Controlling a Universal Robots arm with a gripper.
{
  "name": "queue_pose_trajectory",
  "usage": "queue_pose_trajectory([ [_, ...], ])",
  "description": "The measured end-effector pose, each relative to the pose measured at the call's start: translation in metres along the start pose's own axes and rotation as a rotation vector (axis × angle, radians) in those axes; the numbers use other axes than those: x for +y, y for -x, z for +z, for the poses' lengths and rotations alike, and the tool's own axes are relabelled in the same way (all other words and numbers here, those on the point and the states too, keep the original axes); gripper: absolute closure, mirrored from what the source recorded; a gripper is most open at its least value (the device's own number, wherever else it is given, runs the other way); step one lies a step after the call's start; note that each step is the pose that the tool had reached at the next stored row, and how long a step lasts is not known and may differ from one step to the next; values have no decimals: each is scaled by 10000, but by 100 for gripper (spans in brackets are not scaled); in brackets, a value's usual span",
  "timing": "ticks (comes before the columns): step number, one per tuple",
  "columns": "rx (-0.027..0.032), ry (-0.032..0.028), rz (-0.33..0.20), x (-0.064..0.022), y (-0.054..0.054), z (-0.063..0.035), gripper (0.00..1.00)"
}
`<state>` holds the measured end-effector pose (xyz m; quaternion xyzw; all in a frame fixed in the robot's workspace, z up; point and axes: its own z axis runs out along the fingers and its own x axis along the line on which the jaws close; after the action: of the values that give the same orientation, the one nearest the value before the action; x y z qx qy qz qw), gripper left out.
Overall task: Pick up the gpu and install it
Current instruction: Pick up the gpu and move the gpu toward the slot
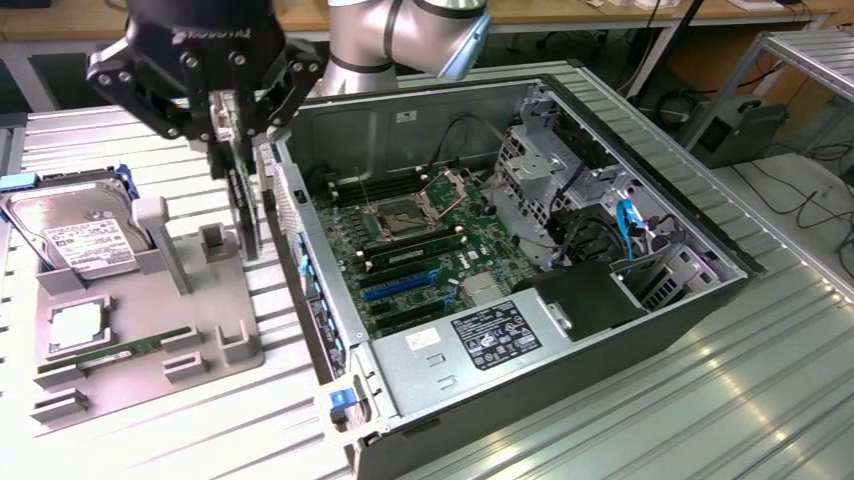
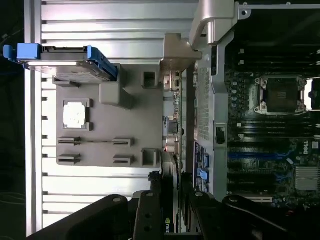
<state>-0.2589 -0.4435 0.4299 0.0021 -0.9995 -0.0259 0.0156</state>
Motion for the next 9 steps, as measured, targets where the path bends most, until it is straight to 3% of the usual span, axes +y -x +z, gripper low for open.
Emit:
queue_pose_trajectory([
  [3,53,9,2,-9,147,-124,74],
  [9,93,37,4,-11,423,-159,74],
])
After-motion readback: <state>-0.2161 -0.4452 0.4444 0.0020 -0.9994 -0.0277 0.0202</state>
